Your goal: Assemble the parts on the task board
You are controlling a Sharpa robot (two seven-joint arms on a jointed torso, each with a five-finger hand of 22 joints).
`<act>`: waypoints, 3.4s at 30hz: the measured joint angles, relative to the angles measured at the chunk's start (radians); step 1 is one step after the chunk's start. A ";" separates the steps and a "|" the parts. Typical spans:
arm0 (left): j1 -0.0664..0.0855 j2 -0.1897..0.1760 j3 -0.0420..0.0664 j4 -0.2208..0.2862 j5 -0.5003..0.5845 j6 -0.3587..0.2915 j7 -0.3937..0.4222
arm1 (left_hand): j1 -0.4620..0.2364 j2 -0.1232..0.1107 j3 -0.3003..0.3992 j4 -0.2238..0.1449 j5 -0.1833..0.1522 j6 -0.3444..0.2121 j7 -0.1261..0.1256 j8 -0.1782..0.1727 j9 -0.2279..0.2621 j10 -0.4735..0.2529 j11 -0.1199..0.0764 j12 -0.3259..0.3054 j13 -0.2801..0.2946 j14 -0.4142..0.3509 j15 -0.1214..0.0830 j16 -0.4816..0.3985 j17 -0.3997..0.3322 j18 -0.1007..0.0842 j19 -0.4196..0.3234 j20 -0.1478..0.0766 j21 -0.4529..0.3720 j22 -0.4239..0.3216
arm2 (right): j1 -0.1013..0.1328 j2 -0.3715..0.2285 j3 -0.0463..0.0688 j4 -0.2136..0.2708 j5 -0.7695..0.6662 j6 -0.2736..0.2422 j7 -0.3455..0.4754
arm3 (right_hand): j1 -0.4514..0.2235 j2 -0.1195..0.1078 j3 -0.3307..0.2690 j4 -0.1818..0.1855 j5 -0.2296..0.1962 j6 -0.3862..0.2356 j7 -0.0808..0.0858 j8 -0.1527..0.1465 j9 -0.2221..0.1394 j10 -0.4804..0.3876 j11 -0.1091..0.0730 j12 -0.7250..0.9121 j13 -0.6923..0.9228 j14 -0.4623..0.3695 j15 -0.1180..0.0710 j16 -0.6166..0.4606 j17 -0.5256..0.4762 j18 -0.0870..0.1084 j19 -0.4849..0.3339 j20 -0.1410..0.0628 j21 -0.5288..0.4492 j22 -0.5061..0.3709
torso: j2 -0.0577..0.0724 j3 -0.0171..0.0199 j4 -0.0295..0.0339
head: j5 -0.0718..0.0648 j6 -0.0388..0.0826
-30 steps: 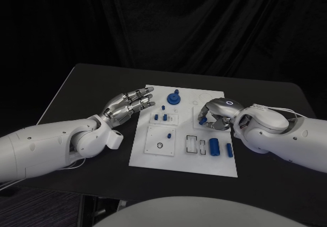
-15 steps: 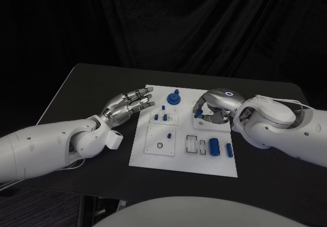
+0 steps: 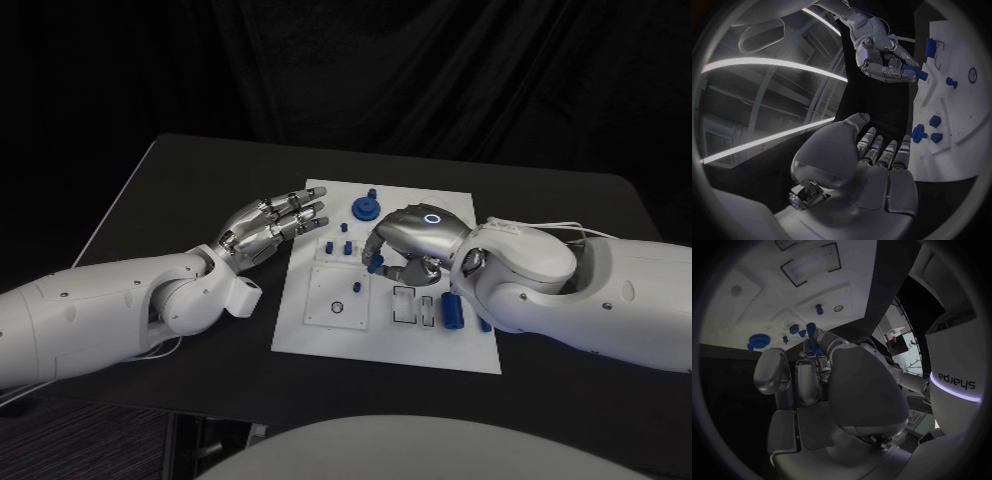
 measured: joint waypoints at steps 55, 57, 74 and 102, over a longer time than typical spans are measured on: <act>-0.001 0.001 0.000 0.001 0.000 -0.004 0.000 | 0.000 0.000 0.016 0.005 0.003 0.014 0.000 0.004 0.001 0.010 0.003 0.012 0.001 0.003 0.003 0.003 0.001 0.000 0.006 0.000 0.000 -0.007 | -0.123 0.172 0.001 -0.122 -0.080 0.041 0.038 | -0.005 -0.005 -0.003 -0.003 -0.012 0.003 0.003 0.008 0.035 0.019 -0.009 -0.009 0.020 0.004 -0.004 -0.004 0.001 0.000 0.000 -0.007 0.000 0.001 | 0.001 0.0017 0.0007 | 0.016 0.000; -0.001 0.003 0.000 0.000 0.000 -0.004 0.000 | 0.000 0.000 0.016 0.005 0.003 0.014 0.000 0.004 0.001 0.011 0.003 0.012 0.001 0.003 0.003 0.003 0.001 0.000 0.006 0.000 0.000 -0.007 | -0.124 0.174 0.002 -0.124 -0.080 0.042 0.038 | -0.005 -0.005 -0.003 -0.003 -0.016 -0.012 0.003 0.008 0.038 0.019 -0.009 -0.009 0.020 0.004 -0.004 -0.007 -0.001 0.000 0.000 -0.007 -0.003 0.001 | 0.000 0.0015 0.0007 | 0.016 0.000; -0.002 0.008 0.000 -0.009 0.000 -0.003 0.000 | 0.000 0.000 0.022 0.005 0.007 0.014 0.000 0.004 0.001 0.010 0.003 0.012 0.001 0.003 0.003 0.003 0.001 0.000 0.006 0.000 0.000 -0.006 | -0.133 0.182 0.000 -0.137 -0.081 0.065 0.040 | -0.078 -0.038 -0.091 0.029 -0.023 -0.381 -0.019 -0.089 -0.052 -0.198 0.028 -0.106 0.007 -0.042 0.051 -0.038 -0.050 0.000 -0.049 0.042 -0.099 0.000 | -0.001 0.0004 0.0016 | 0.016 0.000; -0.005 -0.014 0.000 -0.011 0.000 -0.022 0.000 | -0.008 -0.017 0.038 -0.007 0.007 0.020 0.006 0.004 0.000 0.017 0.010 0.012 0.002 -0.004 -0.004 0.003 0.001 -0.016 0.006 0.000 0.000 -0.017 | 0.014 -0.219 0.003 0.125 0.114 -0.182 0.163 | 0.073 -0.009 -0.230 0.164 0.044 -0.370 -0.003 -0.062 -0.140 -0.466 0.054 0.081 0.036 -0.073 0.080 -0.023 -0.062 0.000 -0.070 0.073 -0.125 0.000 | -0.005 0.0007 -0.0019 | 0.006 0.000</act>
